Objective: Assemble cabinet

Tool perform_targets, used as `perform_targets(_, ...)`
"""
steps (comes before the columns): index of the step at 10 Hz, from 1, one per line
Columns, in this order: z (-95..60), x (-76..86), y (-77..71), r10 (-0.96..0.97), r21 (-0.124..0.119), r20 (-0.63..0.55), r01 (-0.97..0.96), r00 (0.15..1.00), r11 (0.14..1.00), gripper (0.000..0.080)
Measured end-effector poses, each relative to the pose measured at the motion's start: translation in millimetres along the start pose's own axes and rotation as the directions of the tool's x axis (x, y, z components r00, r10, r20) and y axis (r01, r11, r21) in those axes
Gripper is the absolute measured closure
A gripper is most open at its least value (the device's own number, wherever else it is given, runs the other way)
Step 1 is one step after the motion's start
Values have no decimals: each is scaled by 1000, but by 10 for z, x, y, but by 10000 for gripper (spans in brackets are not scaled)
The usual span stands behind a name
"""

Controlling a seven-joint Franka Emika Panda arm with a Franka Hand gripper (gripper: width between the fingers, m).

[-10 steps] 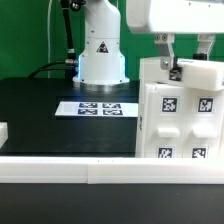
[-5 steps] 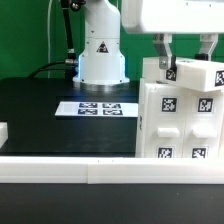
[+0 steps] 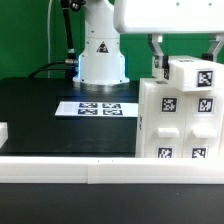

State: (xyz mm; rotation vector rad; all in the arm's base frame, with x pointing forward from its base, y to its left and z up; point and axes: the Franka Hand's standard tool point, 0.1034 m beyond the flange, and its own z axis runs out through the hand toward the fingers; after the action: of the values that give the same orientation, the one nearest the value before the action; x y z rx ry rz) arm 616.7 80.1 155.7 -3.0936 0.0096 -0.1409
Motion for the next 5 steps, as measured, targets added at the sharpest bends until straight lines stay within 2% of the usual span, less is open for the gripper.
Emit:
perform_targets(3,7,-15,-48,368,-4,-6,-368,930,930,246)
perform_targets(5,8,-15,-49,473,-10,-15,-473,881,881,246)
